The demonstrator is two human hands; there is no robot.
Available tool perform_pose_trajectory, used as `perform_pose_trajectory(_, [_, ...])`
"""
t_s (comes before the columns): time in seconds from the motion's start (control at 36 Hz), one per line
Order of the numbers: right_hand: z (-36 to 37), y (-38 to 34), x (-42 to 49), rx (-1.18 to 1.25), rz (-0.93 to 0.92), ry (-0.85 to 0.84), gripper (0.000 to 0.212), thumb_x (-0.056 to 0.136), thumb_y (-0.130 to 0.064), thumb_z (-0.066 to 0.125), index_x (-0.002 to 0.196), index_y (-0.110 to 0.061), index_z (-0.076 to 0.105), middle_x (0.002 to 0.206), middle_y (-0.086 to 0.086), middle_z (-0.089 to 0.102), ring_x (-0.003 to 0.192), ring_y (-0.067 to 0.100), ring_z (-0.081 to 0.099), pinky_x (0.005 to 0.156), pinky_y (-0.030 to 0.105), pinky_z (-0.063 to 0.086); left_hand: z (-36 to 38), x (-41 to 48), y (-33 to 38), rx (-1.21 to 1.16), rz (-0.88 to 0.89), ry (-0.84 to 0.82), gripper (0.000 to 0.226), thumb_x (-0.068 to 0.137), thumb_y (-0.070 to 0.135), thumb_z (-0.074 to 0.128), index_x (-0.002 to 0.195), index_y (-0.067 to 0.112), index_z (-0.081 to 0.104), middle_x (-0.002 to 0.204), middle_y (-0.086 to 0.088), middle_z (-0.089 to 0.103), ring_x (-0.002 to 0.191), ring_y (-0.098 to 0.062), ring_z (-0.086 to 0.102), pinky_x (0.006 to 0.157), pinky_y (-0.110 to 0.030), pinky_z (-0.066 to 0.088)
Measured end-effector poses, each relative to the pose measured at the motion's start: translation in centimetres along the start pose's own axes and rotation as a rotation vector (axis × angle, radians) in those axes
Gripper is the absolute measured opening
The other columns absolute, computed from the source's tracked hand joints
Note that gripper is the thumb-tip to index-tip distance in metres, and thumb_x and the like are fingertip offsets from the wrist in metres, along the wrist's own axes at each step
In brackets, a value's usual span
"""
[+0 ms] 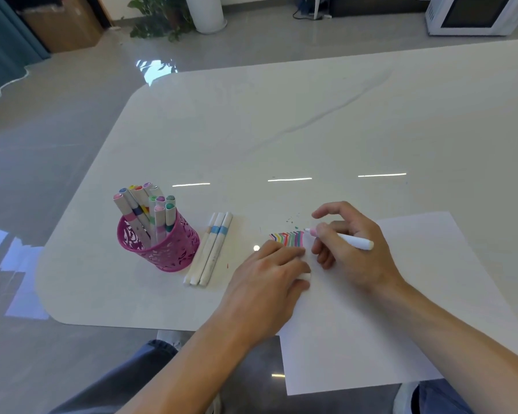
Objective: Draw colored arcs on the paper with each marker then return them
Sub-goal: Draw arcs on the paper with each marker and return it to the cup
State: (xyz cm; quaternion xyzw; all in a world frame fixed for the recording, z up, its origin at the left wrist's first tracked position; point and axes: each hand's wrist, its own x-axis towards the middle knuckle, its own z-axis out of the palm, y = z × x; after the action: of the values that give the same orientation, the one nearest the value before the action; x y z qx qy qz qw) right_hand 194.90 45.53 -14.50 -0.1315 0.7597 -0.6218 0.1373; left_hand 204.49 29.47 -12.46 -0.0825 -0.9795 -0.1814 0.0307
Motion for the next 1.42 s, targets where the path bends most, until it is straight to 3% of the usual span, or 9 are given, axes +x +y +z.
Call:
perform_pose_trajectory(0.08, [-0.09, 0.23, -0.04, -0.068, -0.015, 0.016, 0.020, 0.094, -0.016, 0.070, 0.095, -0.027, 0.053, 0.067, 0.005, 0.074, 0.053, 0.021, 0.067, 0.056, 0.038, 0.059, 0.02, -0.01, -0.01, -0.002, -0.004, -0.003, 0.015, 0.091, 0.030, 0.069, 0.104, 0.025, 0.076, 0.125, 0.009, 0.067, 0.110, -0.016, 0.058, 0.093, -0.024, 0.047])
perform_pose_trajectory(0.17, [-0.09, 0.44, -0.09, -0.097, -0.012, 0.043, 0.026, 0.092, -0.020, 0.075, 0.084, -0.026, 0.052, 0.067, 0.004, 0.074, 0.053, 0.024, 0.067, 0.060, 0.048, 0.059, 0.06, -0.02, -0.03, -0.001, -0.007, -0.008, 0.016, 0.091, 0.030, 0.068, 0.105, 0.025, 0.076, 0.125, 0.009, 0.067, 0.111, -0.016, 0.058, 0.093, -0.024, 0.047])
perform_pose_trajectory(0.36, [0.03, 0.65, 0.05, -0.140, -0.013, 0.072, 0.029, 0.088, -0.029, 0.078, 0.077, -0.028, 0.051, 0.065, 0.004, 0.074, 0.056, 0.023, 0.070, 0.061, 0.053, 0.061, 0.07, 0.04, -0.04, 0.001, -0.020, -0.012, 0.016, 0.090, 0.031, 0.069, 0.104, 0.025, 0.076, 0.124, 0.009, 0.067, 0.111, -0.015, 0.057, 0.092, -0.024, 0.047])
perform_pose_trajectory(0.56, [0.12, 0.62, 0.19, -0.203, -0.011, 0.074, 0.030, 0.088, -0.031, 0.078, 0.076, -0.030, 0.051, 0.063, 0.000, 0.072, 0.055, 0.019, 0.069, 0.059, 0.045, 0.058, -0.10, 0.07, 0.18, 0.004, -0.032, -0.014, 0.016, 0.090, 0.030, 0.071, 0.104, 0.025, 0.076, 0.123, 0.010, 0.068, 0.111, -0.016, 0.058, 0.091, -0.024, 0.048])
perform_pose_trajectory(0.72, [0.06, 0.49, 0.14, -0.171, 0.018, 0.102, 0.031, 0.086, -0.028, 0.081, 0.074, -0.028, 0.052, 0.064, 0.003, 0.072, 0.054, 0.021, 0.070, 0.061, 0.052, 0.061, -0.23, 0.06, 0.29, -0.009, -0.048, -0.015, 0.017, 0.091, 0.031, 0.069, 0.106, 0.026, 0.076, 0.126, 0.011, 0.067, 0.113, -0.015, 0.057, 0.092, -0.023, 0.046])
perform_pose_trajectory(0.97, [0.02, 0.46, 0.06, -0.168, 0.024, 0.108, 0.032, 0.087, -0.028, 0.081, 0.074, -0.025, 0.052, 0.063, 0.004, 0.072, 0.054, 0.023, 0.070, 0.060, 0.052, 0.060, -0.21, 0.01, 0.22, -0.017, -0.041, -0.010, 0.018, 0.093, 0.028, 0.065, 0.107, 0.023, 0.076, 0.126, 0.010, 0.067, 0.112, -0.016, 0.058, 0.091, -0.027, 0.049])
perform_pose_trajectory(1.08, [-0.02, 0.54, 0.04, -0.156, 0.031, 0.094, 0.031, 0.089, -0.025, 0.080, 0.077, -0.017, 0.053, 0.063, 0.005, 0.072, 0.052, 0.023, 0.069, 0.054, 0.047, 0.059, -0.17, -0.02, 0.33, -0.016, -0.045, -0.002, 0.015, 0.091, 0.024, 0.070, 0.103, 0.020, 0.077, 0.121, 0.006, 0.069, 0.108, -0.018, 0.061, 0.088, -0.026, 0.050])
perform_pose_trajectory(1.19, [-0.03, 0.58, 0.05, -0.130, 0.046, 0.085, 0.031, 0.089, -0.023, 0.080, 0.079, -0.014, 0.052, 0.063, 0.005, 0.073, 0.050, 0.022, 0.068, 0.049, 0.033, 0.056, -0.17, -0.01, 0.37, -0.012, -0.042, 0.001, 0.013, 0.089, 0.023, 0.072, 0.100, 0.020, 0.077, 0.119, 0.004, 0.069, 0.106, -0.020, 0.061, 0.088, -0.027, 0.051])
perform_pose_trajectory(1.42, [0.00, 0.69, 0.07, -0.109, 0.059, 0.075, 0.030, 0.090, -0.018, 0.079, 0.078, -0.014, 0.052, 0.063, 0.005, 0.074, 0.051, 0.020, 0.068, 0.049, 0.031, 0.056, -0.19, 0.08, 0.40, -0.001, -0.046, 0.002, 0.012, 0.088, 0.023, 0.073, 0.099, 0.020, 0.076, 0.117, 0.004, 0.069, 0.103, -0.021, 0.060, 0.086, -0.026, 0.049])
